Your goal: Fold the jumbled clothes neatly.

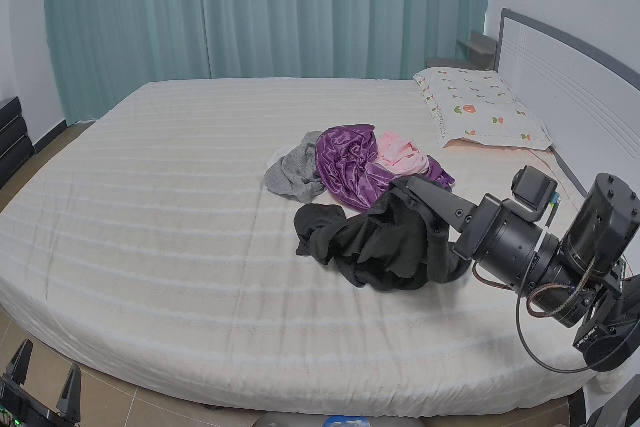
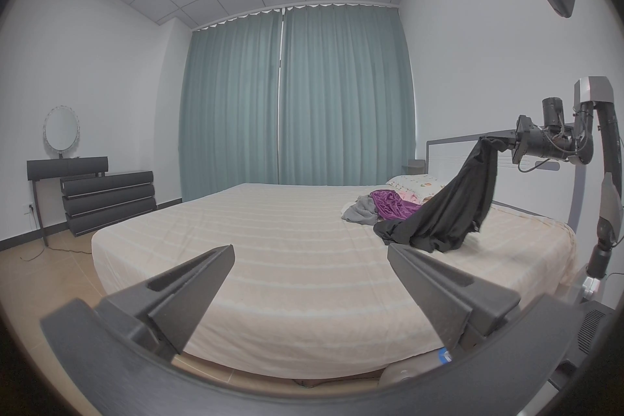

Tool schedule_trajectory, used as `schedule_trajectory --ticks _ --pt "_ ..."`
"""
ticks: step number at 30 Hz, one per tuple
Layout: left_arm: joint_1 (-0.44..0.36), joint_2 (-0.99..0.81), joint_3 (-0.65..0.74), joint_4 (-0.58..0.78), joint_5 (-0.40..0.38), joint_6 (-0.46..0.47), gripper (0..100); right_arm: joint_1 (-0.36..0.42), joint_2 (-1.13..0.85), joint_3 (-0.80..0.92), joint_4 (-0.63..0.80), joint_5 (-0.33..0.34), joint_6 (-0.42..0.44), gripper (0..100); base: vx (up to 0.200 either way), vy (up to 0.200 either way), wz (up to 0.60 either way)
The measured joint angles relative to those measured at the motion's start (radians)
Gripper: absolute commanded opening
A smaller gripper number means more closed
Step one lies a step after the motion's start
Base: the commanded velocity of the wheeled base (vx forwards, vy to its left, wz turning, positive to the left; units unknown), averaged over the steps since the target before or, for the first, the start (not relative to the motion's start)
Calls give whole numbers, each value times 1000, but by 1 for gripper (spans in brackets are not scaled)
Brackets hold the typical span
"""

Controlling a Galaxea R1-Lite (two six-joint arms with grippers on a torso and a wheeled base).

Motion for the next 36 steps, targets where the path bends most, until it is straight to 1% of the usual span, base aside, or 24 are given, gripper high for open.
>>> schedule_trajectory --ticks 8,11,15,20,22,29,36 --pt "1 0 0 -3 13 -10 100 5 -45 46 0 -10 -17 0 0 0 0" --pt "1 0 -1 -28 16 -38 100 5 -56 55 0 -10 -17 0 0 0 0" --pt "1 24 -63 -60 17 -92 100 3 -60 62 -1 -10 -17 0 0 0 0" --pt "-5 131 -151 -77 10 -132 100 0 -57 72 -1 -10 -13 0 0 0 0" --pt "-14 179 -175 -81 -9 -139 100 -1 -54 80 -1 -11 -11 0 0 0 0" --pt "-50 357 -207 -91 -111 -142 100 -21 -50 104 -1 -11 -9 0 0 0 0" --pt "-64 565 -234 -119 -207 -142 100 -50 -40 126 -1 -11 -8 0 0 0 0"
